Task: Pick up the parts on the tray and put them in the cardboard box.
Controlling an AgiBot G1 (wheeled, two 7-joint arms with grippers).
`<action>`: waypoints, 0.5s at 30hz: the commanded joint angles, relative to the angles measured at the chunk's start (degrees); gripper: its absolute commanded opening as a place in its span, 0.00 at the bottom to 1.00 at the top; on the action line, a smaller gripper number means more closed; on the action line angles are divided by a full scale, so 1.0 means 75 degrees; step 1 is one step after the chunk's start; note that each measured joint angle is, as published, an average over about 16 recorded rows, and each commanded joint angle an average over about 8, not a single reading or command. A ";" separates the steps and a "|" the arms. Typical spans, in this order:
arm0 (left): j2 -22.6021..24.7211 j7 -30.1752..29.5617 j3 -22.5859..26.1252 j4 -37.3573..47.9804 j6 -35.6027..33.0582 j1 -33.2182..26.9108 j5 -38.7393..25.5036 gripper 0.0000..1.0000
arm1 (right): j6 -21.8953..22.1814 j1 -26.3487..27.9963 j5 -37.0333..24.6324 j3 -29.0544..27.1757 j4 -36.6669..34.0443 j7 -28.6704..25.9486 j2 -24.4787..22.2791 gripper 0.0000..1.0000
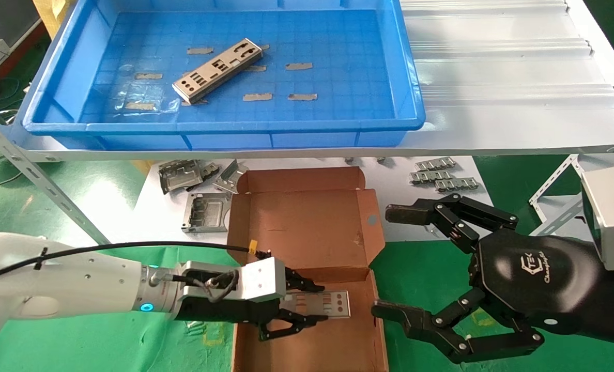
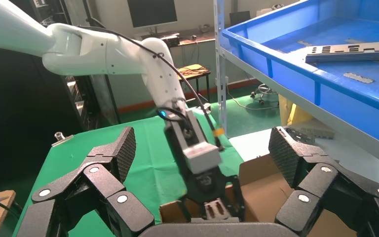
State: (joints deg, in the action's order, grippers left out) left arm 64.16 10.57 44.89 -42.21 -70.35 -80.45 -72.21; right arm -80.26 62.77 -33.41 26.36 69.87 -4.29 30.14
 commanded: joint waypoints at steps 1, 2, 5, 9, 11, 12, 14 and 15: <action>0.0118 0.0126 0.0000 0.0082 0.0234 0.0105 -0.0053 0.68 | 0.0000 0.0000 0.0000 0.0000 0.0000 0.0000 0.0000 1.00; 0.0195 0.0142 0.0027 0.0189 0.0253 0.0086 -0.0091 0.80 | 0.0000 0.0000 0.0000 0.0000 0.0000 0.0000 0.0000 1.00; 0.0415 0.0148 0.0141 0.0527 0.0262 -0.0026 -0.0249 1.00 | 0.0000 0.0000 0.0000 0.0000 0.0000 0.0000 0.0000 1.00; 0.0661 0.0060 0.0269 0.0975 0.0207 -0.0220 -0.0411 1.00 | 0.0000 0.0000 0.0000 0.0000 0.0000 0.0000 0.0000 1.00; 0.0743 0.0050 0.0288 0.1151 0.0159 -0.0290 -0.0423 1.00 | 0.0000 0.0000 0.0000 0.0000 0.0000 0.0000 0.0000 1.00; 0.0776 0.0046 0.0291 0.1232 0.0120 -0.0316 -0.0413 1.00 | 0.0000 0.0000 0.0000 0.0000 0.0000 0.0000 0.0000 1.00; 0.0824 0.0034 0.0289 0.1373 0.0041 -0.0354 -0.0382 1.00 | 0.0000 0.0000 0.0000 0.0000 0.0000 0.0000 0.0000 1.00; 0.0845 0.0021 0.0284 0.1439 -0.0002 -0.0366 -0.0358 1.00 | 0.0000 0.0000 0.0000 0.0000 0.0000 0.0000 0.0000 1.00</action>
State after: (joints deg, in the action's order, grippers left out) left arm 70.28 10.48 46.89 -31.59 -70.29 -83.09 -74.72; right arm -80.26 62.77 -33.41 26.36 69.87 -4.29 30.14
